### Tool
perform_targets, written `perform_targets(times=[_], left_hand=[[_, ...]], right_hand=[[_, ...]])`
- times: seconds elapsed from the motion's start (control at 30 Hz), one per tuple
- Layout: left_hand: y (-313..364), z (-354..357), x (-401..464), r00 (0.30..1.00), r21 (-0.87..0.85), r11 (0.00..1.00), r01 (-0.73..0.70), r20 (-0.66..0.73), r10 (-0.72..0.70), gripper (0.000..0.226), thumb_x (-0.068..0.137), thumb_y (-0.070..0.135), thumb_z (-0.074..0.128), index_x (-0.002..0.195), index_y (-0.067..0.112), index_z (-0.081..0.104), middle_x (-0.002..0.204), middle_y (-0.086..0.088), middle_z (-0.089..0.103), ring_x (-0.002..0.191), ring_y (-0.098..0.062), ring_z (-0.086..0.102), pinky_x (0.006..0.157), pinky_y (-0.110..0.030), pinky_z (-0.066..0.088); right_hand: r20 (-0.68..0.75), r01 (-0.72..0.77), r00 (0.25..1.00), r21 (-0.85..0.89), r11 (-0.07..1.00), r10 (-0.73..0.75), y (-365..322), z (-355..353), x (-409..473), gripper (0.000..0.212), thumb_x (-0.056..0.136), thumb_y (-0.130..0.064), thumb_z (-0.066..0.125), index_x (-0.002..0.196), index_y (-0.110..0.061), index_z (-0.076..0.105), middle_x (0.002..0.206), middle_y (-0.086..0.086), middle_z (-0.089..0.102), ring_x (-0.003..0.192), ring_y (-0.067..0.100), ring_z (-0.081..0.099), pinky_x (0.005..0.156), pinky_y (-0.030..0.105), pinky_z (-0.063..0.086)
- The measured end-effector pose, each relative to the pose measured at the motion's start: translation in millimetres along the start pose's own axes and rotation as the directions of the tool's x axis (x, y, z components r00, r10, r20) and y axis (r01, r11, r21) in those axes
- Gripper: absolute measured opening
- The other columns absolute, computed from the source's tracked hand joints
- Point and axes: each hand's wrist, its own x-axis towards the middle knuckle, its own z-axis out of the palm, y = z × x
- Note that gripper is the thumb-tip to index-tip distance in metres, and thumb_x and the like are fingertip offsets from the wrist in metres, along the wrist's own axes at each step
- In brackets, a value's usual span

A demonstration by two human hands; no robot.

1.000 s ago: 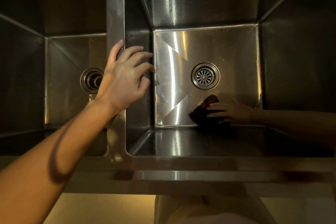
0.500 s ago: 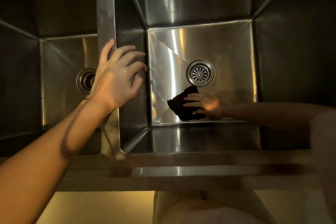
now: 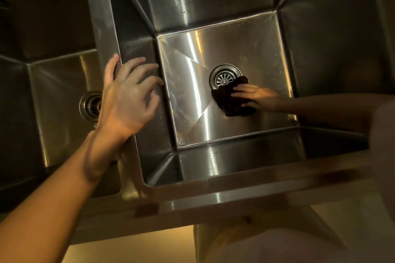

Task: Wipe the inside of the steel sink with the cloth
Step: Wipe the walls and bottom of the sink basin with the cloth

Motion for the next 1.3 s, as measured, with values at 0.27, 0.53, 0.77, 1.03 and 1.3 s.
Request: perform_targets(times=[0.27,0.53,0.77,1.03,1.3], left_hand=[[1,-2,1,1.0,-0.011,1.0,0.004,-0.01,-0.004,0.034,0.088,0.026,0.043,0.102,0.014,0.071,0.128,-0.007,0.062,0.131,-0.028,0.045,0.116,-0.055,0.015],[-1,-2,2,0.999,-0.054,0.998,0.027,-0.027,-0.028,0.032,0.086,0.024,0.046,0.102,0.012,0.071,0.128,-0.007,0.061,0.132,-0.027,0.045,0.117,-0.052,0.015],[0,-3,2,0.999,-0.042,0.999,0.027,-0.024,-0.028,0.029,0.086,0.021,0.048,0.102,0.012,0.071,0.127,-0.007,0.061,0.13,-0.027,0.046,0.117,-0.051,0.015],[-1,-3,1,1.0,-0.04,0.999,0.026,-0.007,-0.027,0.028,0.089,0.022,0.047,0.104,0.015,0.069,0.129,-0.005,0.06,0.132,-0.025,0.044,0.117,-0.053,0.014],[-1,-3,1,1.0,-0.02,0.999,0.027,0.015,-0.026,0.028,0.089,0.024,0.047,0.105,0.018,0.069,0.131,-0.004,0.059,0.134,-0.023,0.042,0.118,-0.052,0.012]], right_hand=[[-0.137,-0.312,0.942,-0.01,0.95,0.307,-29,8,23,0.044,0.088,-0.025,0.062,0.131,-0.02,0.055,0.137,0.003,0.05,0.128,0.026,0.041,0.097,0.036,0.044],[-0.341,-0.324,0.879,0.087,0.942,0.333,-27,-23,101,0.036,0.087,-0.011,0.058,0.123,-0.01,0.06,0.125,0.011,0.059,0.12,0.032,0.05,0.096,0.039,0.043],[-0.553,-0.241,0.741,0.309,0.92,0.38,-26,-42,138,0.035,0.085,-0.014,0.06,0.121,-0.011,0.063,0.122,0.009,0.062,0.116,0.028,0.054,0.1,0.035,0.04],[-0.357,-0.299,0.895,-0.04,0.953,0.266,-5,-41,192,0.04,0.099,-0.023,0.043,0.138,-0.03,0.049,0.149,0.004,0.038,0.137,0.026,0.033,0.111,0.035,0.027],[-0.504,-0.465,0.735,0.111,0.878,0.453,22,-59,171,0.041,0.097,-0.02,0.043,0.136,-0.031,0.052,0.147,0.002,0.042,0.137,0.021,0.035,0.11,0.033,0.03]])
